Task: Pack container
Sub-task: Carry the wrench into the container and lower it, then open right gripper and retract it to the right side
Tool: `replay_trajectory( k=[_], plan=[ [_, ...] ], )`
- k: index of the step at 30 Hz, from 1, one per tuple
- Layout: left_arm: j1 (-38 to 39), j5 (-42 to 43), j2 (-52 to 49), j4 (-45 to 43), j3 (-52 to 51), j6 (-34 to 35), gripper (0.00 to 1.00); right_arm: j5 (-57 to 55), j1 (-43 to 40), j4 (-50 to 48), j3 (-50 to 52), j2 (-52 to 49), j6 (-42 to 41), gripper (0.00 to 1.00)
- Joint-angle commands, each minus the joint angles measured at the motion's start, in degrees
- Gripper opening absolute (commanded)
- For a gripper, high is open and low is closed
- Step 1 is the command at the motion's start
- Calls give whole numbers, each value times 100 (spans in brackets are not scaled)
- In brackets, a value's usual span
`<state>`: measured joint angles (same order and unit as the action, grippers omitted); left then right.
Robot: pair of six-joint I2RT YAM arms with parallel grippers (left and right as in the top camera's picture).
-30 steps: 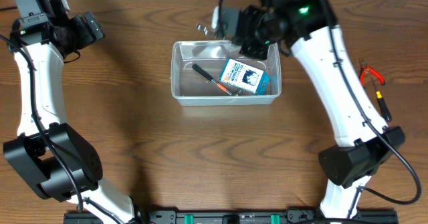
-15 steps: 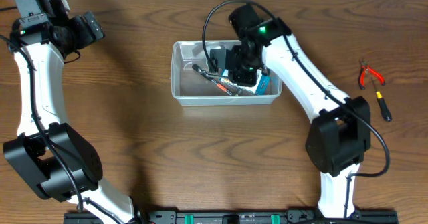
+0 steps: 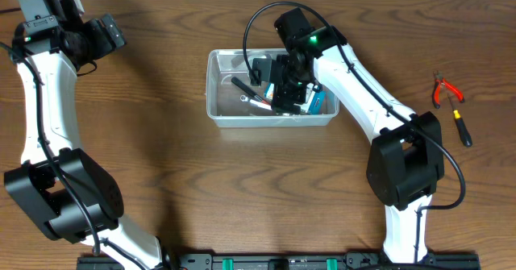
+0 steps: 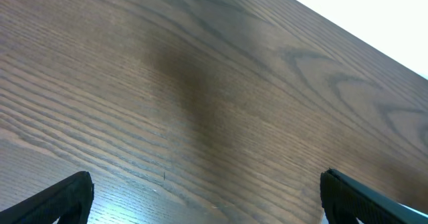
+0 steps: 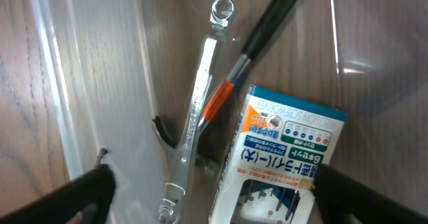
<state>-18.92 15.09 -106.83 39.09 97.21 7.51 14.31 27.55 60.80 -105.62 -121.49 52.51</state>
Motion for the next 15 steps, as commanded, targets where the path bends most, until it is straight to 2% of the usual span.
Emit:
replay_trajectory(
  k=[1, 5, 9, 14, 15],
  plan=[
    [-4, 52, 94, 15, 90, 24, 98, 55, -15, -17, -31, -13, -487, 99],
    [-2, 52, 94, 15, 90, 24, 98, 52, -20, 76, -299, 72, -1080, 99],
    [-2, 52, 94, 15, 90, 24, 98, -52, -175, 393, -994, 297, -1792, 99],
    [-4, 52, 94, 15, 90, 24, 98, -796, -793, 1145, -2072, 466, -2688, 99],
    [-2, 52, 94, 15, 90, 24, 98, -990, -1001, 1333, -2260, 494, -2929, 97]
  ],
)
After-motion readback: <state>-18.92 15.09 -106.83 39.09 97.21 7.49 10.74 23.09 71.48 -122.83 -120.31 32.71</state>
